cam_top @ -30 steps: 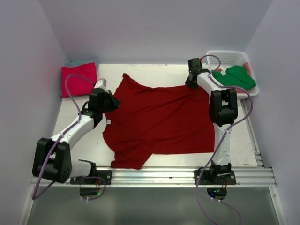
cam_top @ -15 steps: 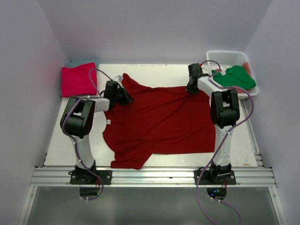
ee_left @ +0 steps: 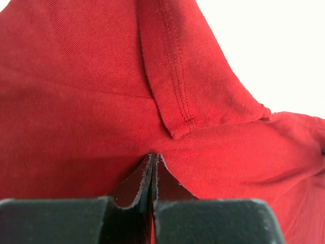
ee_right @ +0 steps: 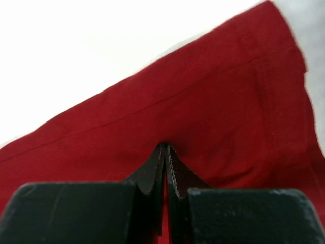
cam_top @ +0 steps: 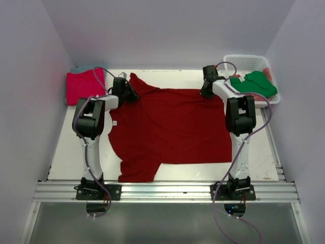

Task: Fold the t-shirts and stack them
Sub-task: Flatten out the tshirt

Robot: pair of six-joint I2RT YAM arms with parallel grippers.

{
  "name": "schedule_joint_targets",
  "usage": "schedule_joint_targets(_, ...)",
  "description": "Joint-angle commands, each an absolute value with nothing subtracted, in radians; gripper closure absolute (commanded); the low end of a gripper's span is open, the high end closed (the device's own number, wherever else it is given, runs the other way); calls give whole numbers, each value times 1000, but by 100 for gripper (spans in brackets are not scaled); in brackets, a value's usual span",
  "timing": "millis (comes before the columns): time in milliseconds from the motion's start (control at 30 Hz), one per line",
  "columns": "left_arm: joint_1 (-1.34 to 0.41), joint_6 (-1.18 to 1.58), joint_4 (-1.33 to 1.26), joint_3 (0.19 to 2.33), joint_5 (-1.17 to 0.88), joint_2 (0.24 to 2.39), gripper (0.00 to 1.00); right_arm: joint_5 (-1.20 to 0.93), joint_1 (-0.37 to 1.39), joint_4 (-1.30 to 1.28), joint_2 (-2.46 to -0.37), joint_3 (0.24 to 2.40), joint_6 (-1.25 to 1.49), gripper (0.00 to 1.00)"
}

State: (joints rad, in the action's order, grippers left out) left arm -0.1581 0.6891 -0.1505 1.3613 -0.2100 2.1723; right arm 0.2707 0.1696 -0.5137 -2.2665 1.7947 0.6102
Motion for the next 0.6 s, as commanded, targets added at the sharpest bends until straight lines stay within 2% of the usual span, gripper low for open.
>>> schedule_joint_targets(0,-111,689,-61,1411,-117,2221,100,278,169,-567,-2342,1913,583,96)
schedule_joint_targets(300,-72,657,-32,1597,-245,2365,100,267,167,-661,-2549,2235,568,94)
schedule_joint_targets(567,-48,634,-123,1790,-409,2467,100,267,166,-583,-2588,2284,569,94)
